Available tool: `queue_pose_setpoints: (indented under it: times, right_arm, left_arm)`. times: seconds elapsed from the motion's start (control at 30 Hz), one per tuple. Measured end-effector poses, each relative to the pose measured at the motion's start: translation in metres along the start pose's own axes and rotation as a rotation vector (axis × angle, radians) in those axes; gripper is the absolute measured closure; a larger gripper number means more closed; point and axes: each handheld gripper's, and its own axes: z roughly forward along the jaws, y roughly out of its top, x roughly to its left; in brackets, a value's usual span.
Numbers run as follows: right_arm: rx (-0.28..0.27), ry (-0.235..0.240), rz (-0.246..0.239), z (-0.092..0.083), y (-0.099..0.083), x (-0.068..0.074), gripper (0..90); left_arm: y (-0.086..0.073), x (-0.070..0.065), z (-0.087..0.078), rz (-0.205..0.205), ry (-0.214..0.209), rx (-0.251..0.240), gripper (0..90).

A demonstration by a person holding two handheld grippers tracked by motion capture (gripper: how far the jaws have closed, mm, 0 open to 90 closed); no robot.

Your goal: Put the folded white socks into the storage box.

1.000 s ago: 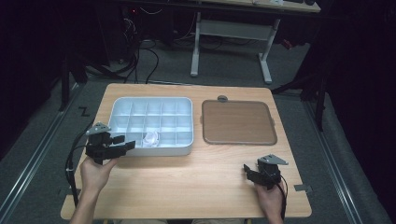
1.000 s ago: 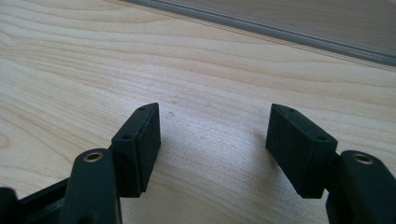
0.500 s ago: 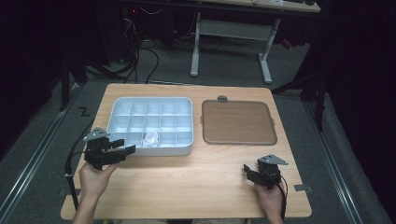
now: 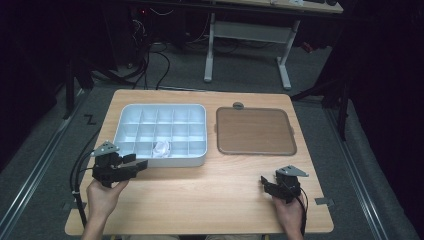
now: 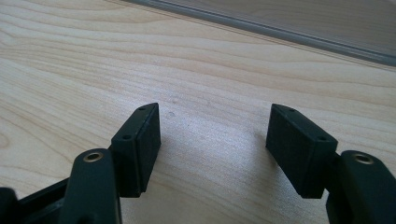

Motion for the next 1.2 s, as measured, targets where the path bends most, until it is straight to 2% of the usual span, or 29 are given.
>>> queue_pose_setpoints:
  times: [0.5, 0.9, 1.2]
  right_arm:
    - [0.0, 0.0, -0.001, 0.0, 0.0, 0.0, 35.7]
    - [0.0, 0.001, -0.002, 0.0, 0.0, 0.0, 35.7]
    - [0.0, 0.001, -0.003, 0.0, 0.0, 0.0, 35.7]
  left_arm:
    - [-0.016, -0.001, 0.001, 0.025, 0.005, 0.015, 40.1]
    - [-0.029, 0.003, 0.003, 0.021, 0.008, 0.036, 39.7]
    - [-0.036, 0.006, 0.004, 0.002, 0.006, 0.04, 39.7]
